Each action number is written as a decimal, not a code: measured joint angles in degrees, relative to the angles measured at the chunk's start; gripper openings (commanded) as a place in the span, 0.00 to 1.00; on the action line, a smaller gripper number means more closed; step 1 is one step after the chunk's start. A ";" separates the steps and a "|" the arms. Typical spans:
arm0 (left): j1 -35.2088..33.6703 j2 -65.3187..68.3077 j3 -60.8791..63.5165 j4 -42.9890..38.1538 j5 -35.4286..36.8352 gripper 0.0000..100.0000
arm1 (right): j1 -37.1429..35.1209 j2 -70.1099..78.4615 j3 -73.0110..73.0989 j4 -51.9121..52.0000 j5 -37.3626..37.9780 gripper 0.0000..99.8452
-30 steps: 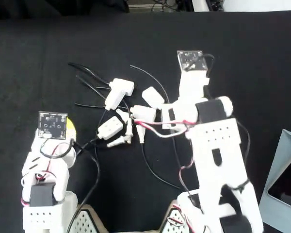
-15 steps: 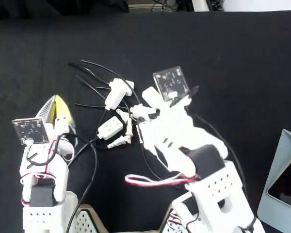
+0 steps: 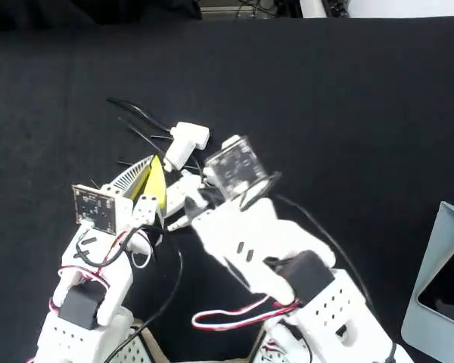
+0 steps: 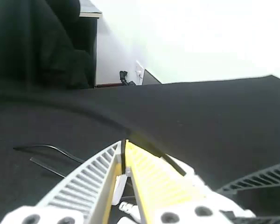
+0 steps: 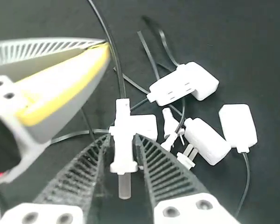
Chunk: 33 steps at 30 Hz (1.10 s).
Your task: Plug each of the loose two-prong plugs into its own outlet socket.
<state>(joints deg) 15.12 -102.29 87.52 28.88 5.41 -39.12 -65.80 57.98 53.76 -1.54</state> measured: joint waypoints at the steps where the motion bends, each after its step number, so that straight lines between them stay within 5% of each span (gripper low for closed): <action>1: 0.35 0.00 0.00 0.53 -1.58 0.03 | -0.18 -0.09 0.35 -0.09 0.79 0.01; 12: 5.45 0.00 -2.46 10.99 -7.56 0.03 | -0.35 -3.16 1.14 0.35 3.08 0.01; 20: 1.23 0.00 -2.73 10.20 -7.56 0.03 | -5.36 -10.90 1.14 5.45 3.08 0.01; 33: 8.53 0.09 -6.33 10.20 -7.65 0.03 | -5.45 -12.04 2.99 5.71 3.08 0.01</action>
<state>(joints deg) 23.65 -102.20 81.19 39.08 -2.24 -44.57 -77.85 60.97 59.47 1.54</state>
